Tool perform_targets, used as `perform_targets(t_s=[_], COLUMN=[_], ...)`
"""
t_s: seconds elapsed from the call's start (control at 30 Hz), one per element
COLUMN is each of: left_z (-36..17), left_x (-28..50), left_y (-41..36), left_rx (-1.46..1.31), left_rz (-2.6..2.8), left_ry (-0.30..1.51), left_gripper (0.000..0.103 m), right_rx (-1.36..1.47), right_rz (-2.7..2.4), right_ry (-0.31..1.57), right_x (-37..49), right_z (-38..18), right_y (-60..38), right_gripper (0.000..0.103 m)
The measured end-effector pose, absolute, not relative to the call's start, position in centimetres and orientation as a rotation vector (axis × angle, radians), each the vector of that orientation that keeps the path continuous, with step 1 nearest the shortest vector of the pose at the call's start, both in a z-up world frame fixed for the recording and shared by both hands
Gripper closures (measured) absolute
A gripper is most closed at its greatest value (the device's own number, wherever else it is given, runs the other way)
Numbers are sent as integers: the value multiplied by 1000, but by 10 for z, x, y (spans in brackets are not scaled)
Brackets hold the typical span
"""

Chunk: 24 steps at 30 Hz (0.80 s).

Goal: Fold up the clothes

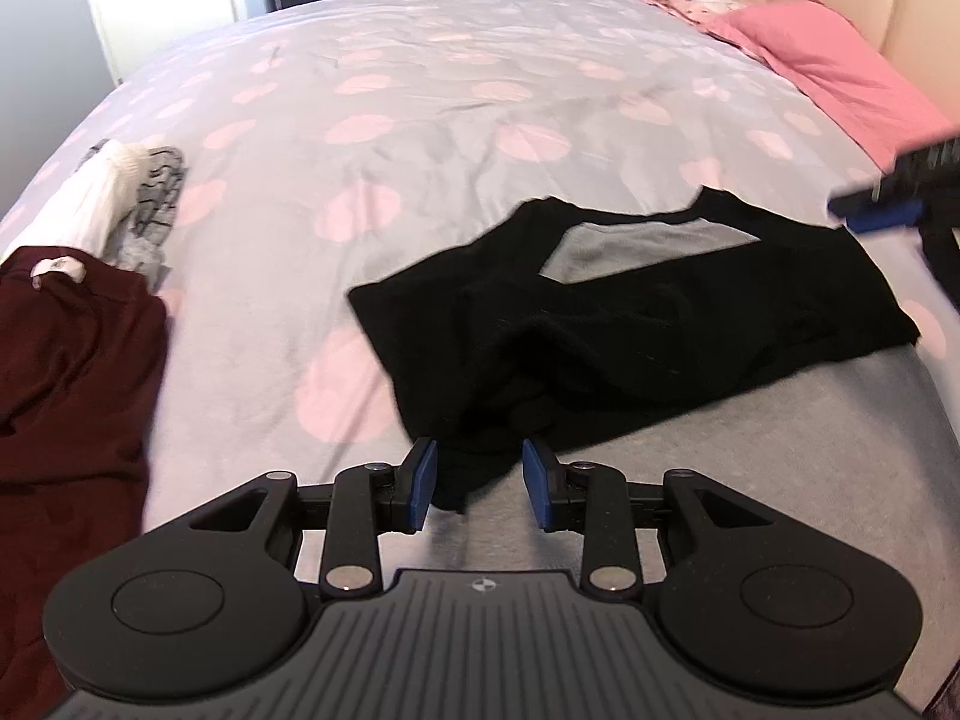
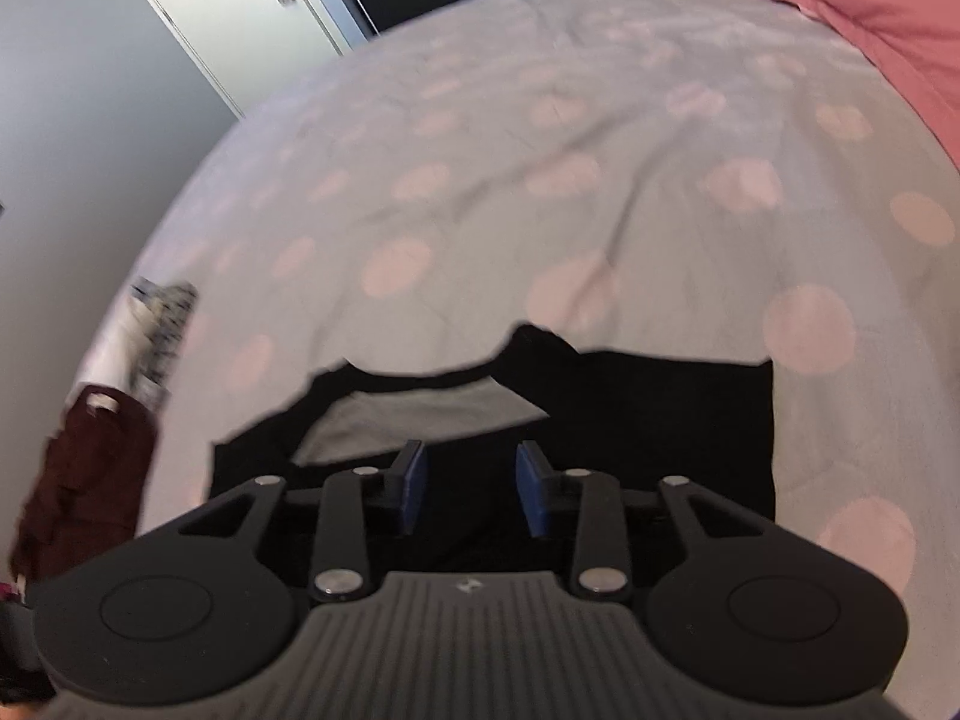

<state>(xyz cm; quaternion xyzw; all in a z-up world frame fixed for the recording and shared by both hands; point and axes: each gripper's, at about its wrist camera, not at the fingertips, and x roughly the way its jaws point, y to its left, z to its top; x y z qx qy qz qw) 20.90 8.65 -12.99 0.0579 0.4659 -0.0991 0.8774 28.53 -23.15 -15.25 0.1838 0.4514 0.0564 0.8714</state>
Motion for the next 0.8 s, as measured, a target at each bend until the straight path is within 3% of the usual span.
perform_targets(t_s=[0.33, 0.43, 0.8], left_z=[-124, -125, -134], left_x=[224, 224, 197], left_y=[112, 116, 80], left_rx=[99, 97, 175], left_rz=[-174, -173, -404], left_ry=[979, 984, 976], left_gripper=[73, 73, 73], right_rx=[348, 379, 429], right_rz=[61, 78, 270], right_ry=[997, 1005, 689], right_x=[323, 324, 298], right_z=[-200, -199, -70], right_y=[-227, -223, -187], right_gripper=[67, 94, 96])
